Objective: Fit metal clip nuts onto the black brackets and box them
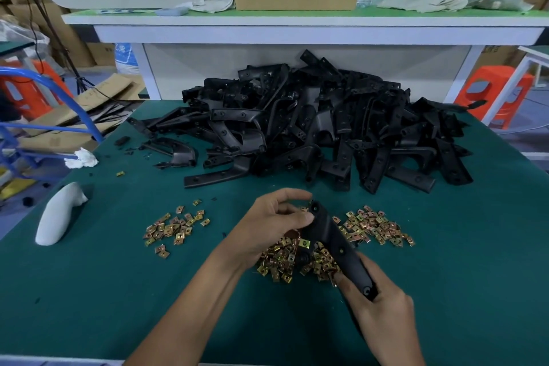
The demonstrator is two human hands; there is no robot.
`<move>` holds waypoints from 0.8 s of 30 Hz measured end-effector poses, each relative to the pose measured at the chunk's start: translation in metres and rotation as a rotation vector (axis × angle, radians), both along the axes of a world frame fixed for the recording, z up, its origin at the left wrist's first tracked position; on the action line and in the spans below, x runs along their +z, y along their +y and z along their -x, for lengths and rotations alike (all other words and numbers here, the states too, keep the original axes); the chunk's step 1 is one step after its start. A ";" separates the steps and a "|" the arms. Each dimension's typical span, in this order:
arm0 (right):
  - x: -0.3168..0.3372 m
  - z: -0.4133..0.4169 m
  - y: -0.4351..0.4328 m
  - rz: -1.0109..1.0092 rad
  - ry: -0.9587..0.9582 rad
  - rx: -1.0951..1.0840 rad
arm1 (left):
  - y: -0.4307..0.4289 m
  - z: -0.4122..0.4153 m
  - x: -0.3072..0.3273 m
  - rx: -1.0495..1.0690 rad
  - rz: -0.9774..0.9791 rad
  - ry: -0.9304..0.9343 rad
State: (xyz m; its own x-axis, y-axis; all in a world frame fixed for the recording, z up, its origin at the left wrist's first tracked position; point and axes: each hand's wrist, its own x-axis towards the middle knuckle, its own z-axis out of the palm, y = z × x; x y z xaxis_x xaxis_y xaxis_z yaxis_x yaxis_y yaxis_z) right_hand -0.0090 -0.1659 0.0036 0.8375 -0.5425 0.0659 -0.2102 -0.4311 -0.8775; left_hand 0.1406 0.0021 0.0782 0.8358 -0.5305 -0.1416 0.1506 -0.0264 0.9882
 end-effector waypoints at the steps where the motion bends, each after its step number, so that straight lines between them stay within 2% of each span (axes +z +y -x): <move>1: 0.000 0.000 0.000 0.015 0.017 0.005 | 0.000 0.000 0.001 -0.023 -0.029 -0.011; 7: 0.004 0.000 0.004 0.095 0.036 -0.016 | -0.002 -0.002 0.003 -0.049 -0.155 -0.063; 12: 0.006 0.002 0.006 0.079 0.029 0.003 | -0.004 0.005 -0.002 0.048 -0.125 -0.083; 15: 0.011 0.003 0.003 -0.041 0.049 0.094 | -0.010 0.008 -0.003 0.087 -0.148 -0.129; 19: 0.025 0.012 -0.007 -0.326 0.062 0.130 | -0.009 0.007 -0.009 0.101 -0.214 -0.253; 21: 0.028 0.028 -0.022 -0.459 -0.031 0.019 | -0.006 0.001 -0.015 0.094 -0.226 -0.281; 24: 0.034 0.074 -0.064 -0.600 -0.315 -0.326 | -0.008 -0.008 -0.028 0.068 -0.298 -0.262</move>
